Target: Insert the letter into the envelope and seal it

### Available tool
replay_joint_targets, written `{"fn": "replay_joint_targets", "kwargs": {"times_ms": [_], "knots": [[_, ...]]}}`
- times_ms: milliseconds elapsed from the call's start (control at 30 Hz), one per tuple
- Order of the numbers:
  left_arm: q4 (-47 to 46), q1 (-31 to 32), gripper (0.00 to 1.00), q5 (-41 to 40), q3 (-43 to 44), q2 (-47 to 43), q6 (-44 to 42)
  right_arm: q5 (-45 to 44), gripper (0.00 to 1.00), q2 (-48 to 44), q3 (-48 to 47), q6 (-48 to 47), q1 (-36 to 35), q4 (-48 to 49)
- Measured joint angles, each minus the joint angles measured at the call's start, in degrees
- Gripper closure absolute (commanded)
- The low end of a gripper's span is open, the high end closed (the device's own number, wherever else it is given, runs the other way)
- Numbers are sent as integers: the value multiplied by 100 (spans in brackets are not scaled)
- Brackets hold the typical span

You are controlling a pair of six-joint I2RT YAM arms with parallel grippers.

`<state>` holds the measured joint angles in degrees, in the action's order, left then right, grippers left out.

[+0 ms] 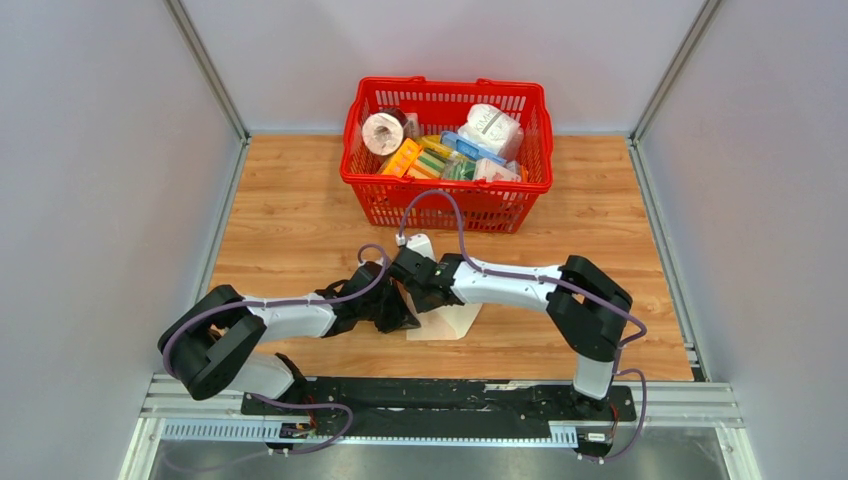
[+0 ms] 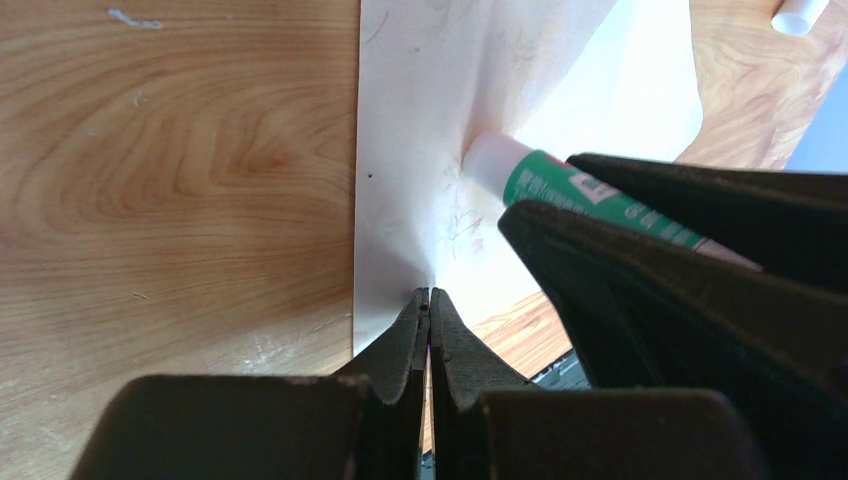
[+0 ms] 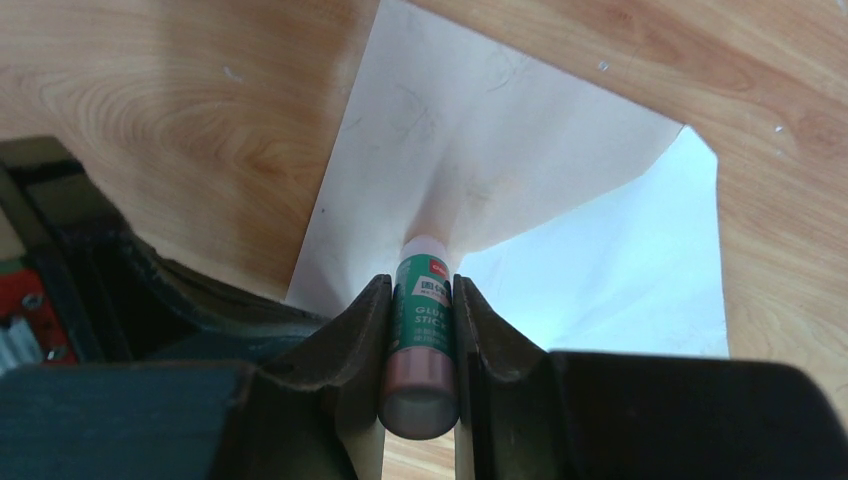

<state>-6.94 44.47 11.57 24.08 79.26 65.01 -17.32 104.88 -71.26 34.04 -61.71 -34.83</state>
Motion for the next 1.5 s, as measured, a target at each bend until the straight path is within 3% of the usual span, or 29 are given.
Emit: {"fn": "replay_joint_targets", "kwargs": {"times_ms": [600, 1500], "knots": [[103, 0, 94, -4, 55, 0, -87, 234, 100, -289, 295, 42, -221, -232], [208, -76, 94, 35, 66, -44, -199, 74, 100, -216, 254, 37, 271, -160]]}}
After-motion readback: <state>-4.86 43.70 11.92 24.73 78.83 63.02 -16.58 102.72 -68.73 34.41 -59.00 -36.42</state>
